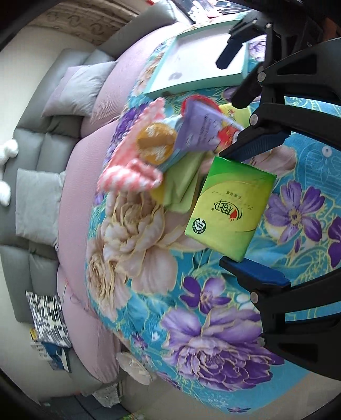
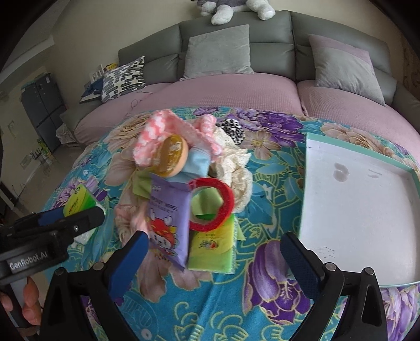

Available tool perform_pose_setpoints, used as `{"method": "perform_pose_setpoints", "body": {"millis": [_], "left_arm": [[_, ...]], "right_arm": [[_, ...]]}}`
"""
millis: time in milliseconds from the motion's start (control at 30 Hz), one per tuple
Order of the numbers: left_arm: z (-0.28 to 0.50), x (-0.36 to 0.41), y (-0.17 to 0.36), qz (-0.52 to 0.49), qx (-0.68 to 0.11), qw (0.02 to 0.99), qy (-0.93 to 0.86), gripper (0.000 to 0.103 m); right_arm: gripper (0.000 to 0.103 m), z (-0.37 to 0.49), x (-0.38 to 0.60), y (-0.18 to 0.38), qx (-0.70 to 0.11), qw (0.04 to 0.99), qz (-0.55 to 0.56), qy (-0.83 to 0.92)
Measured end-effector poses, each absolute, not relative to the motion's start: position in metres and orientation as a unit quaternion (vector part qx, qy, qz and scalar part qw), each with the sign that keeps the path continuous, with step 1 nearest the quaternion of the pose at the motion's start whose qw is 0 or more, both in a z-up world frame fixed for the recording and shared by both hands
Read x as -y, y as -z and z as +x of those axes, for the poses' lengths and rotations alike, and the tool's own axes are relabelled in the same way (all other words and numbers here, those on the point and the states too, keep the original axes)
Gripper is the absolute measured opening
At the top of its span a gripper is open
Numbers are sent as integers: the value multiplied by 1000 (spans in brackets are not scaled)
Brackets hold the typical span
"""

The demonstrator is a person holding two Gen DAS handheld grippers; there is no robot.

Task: Organize soft objects
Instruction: 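Grasp the purple baby wipes pack with the right gripper while the left holds the tissue pack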

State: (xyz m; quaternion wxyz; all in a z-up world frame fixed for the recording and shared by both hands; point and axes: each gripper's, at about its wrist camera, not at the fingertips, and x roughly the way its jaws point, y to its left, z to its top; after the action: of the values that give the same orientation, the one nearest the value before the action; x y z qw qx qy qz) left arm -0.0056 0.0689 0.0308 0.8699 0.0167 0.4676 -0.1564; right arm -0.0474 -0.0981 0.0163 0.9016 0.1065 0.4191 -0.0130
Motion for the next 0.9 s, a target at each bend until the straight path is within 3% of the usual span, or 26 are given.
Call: {"method": "perform_pose_setpoints", "body": {"millis": [100,467,800,900], "left_arm": [[1,-80,-33,4,-463,875,140,74],[12,-100,-22,-20,-474,872,120,74],[14,-99,-15,-24,-482,867,125,74],[15,-98,-14,-24,-484,866,126,74]], "right_arm": [[93,-43,90,-14,-422,901,105,-2],[51,-29,75,7,-442,887,128,-36],[47,-18,77,18,-444,879,163,-63],[38,-17,73,20,-445,877,164,-73]]}}
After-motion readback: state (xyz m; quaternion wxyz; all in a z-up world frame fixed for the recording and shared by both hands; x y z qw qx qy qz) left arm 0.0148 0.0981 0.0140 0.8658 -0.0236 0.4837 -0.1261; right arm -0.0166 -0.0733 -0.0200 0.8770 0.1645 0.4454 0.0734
